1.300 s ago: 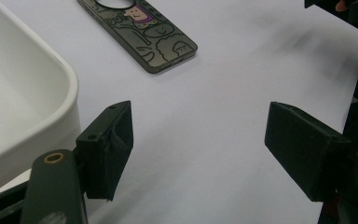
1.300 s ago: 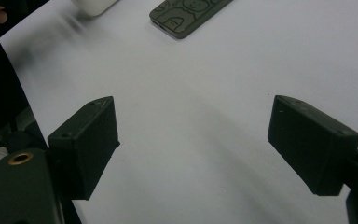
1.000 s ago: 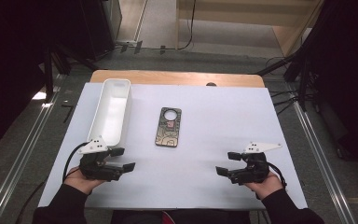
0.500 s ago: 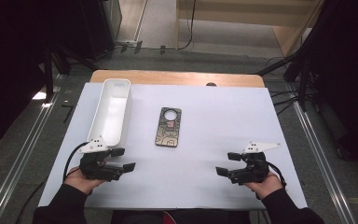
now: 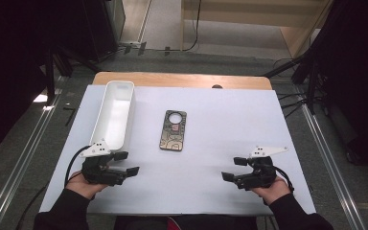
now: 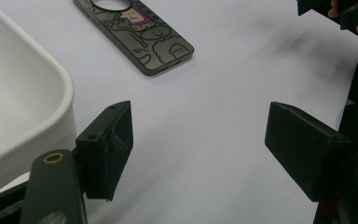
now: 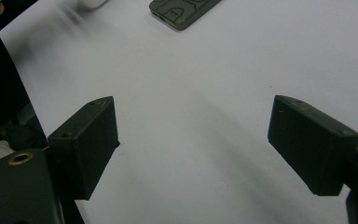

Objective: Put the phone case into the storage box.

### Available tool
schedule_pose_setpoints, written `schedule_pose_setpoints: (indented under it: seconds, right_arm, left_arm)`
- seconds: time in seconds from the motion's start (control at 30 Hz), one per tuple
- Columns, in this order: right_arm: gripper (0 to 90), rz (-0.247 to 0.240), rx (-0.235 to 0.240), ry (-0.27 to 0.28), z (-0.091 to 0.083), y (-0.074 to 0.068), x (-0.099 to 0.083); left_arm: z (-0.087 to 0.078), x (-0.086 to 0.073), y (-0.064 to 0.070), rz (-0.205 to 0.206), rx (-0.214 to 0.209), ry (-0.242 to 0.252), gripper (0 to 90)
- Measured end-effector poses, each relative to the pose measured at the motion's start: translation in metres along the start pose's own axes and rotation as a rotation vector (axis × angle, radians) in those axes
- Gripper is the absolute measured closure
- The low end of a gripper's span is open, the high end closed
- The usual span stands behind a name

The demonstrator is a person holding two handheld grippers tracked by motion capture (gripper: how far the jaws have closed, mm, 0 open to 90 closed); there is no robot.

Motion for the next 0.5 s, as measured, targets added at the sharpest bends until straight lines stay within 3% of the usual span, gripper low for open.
schedule_pose_setpoints:
  seconds: [0.5]
  right_arm:
    - [15.1, -0.007, 0.000, 0.000, 0.0006, 0.0007, -0.0002]
  left_arm:
    - [0.0044, 0.0087, 0.0046, 0.021, -0.025, -0.003, 17.9]
Point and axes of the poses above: each handheld gripper's, and its own axes: z roughly forward along the jaws, x roughly out of its top, y roughly to its right, the point moved 2 cm from there along z, roughly forward along the jaws, and after that the axes turned 12 degrees about z, right-handed, at the moved point
